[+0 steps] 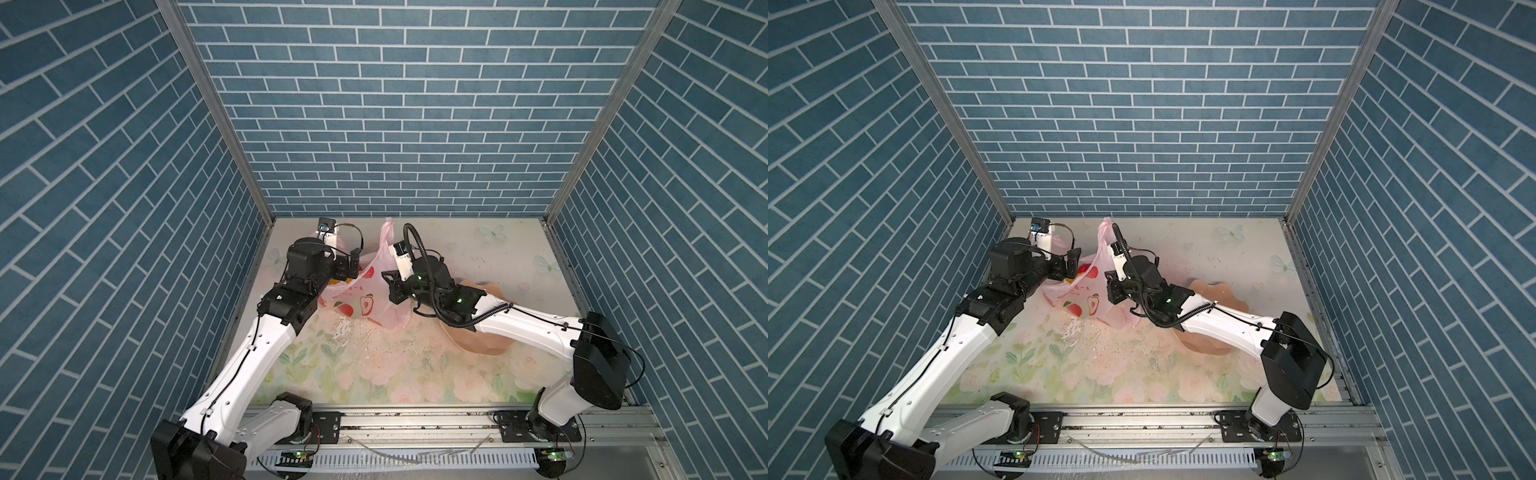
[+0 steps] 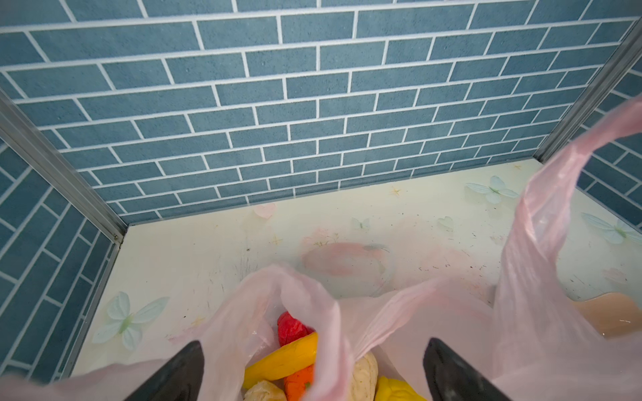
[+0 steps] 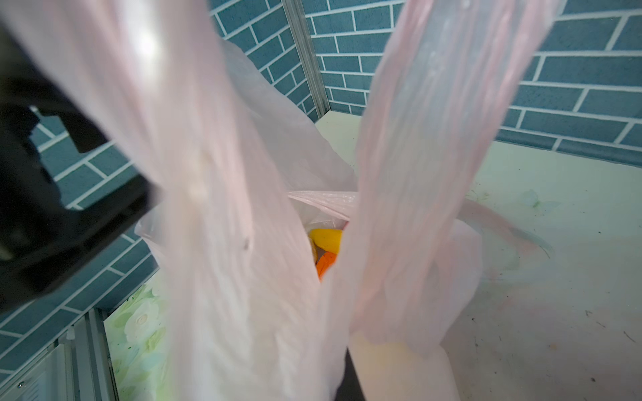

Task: Take the fake fruits out of the plastic bag

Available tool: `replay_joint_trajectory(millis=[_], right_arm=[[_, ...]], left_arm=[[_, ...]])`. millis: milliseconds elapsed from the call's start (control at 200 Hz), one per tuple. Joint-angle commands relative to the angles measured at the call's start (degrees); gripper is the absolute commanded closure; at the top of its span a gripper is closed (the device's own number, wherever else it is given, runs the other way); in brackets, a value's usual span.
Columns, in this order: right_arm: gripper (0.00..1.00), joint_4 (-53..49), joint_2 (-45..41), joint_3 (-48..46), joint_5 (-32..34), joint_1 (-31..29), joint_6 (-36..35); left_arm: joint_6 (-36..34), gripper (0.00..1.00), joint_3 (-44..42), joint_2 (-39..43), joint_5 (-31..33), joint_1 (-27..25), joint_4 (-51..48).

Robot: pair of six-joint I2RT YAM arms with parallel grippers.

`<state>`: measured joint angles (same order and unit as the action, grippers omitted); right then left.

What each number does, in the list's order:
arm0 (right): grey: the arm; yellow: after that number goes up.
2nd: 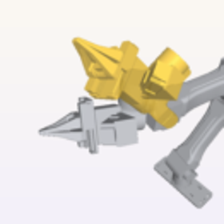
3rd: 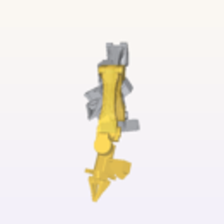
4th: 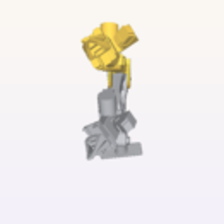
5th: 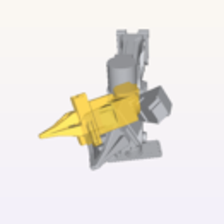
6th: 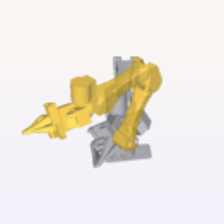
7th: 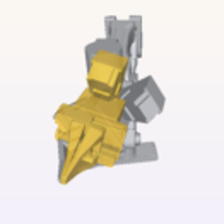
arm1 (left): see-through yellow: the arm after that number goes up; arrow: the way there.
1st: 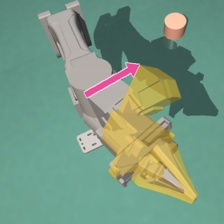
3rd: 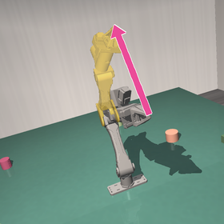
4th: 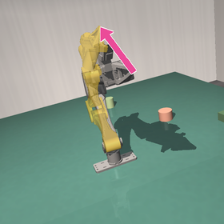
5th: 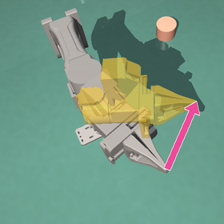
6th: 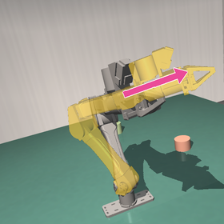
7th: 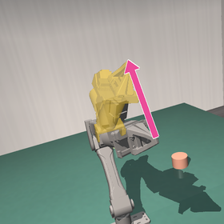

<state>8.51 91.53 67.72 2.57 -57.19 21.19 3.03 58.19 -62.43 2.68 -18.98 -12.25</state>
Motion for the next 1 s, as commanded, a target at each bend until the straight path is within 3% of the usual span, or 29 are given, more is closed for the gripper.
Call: replay_joint_trajectory(millis=[0, 100, 245, 315, 530, 610, 775, 995], right_arm=[[1.0, -0.9, -2.5, 0.9, -0.6, 0.1, 0.7], [1.0, -1.6, -2.6, 1.4, -0.5, 0.1, 0.0], [0.99, -2.2, -2.4, 2.1, -0.5, 0.2, -0.6], [1.0, -2.5, -2.1, 2.5, -0.7, 0.3, -0.8], [0.99, -3.2, -1.1, 3.6, -1.8, 1.0, -1.8], [0.99, -3.8, -0.5, 4.7, -3.5, 1.8, -3.4], [0.98, -4.1, 2.0, 8.3, -11.4, 5.8, -7.5], [1.0, -9.1, 8.8, 19.7, -21.0, 11.5, -12.9]], left_arm=[[0.3, 0.01, 0.6, -1.4, 0.0, 0.4, 4.3], [0.5, 0.03, 1.1, -2.4, 0.6, 1.0, 4.7], [1.4, 0.27, 1.3, -2.7, 0.7, 2.8, 4.3], [1.6, 0.34, 1.2, -2.6, 0.2, 3.6, 4.2], [3.4, 0.7, 0.9, -2.7, 0.0, 5.9, 4.7], [5.1, 0.79, 1.0, -3.1, 0.6, 6.9, 5.5], [8.3, 0.84, 2.5, -5.0, 1.7, 8.8, 6.4], [11.4, 0.87, 11.1, -11.7, 0.9, 10.5, 3.8]])
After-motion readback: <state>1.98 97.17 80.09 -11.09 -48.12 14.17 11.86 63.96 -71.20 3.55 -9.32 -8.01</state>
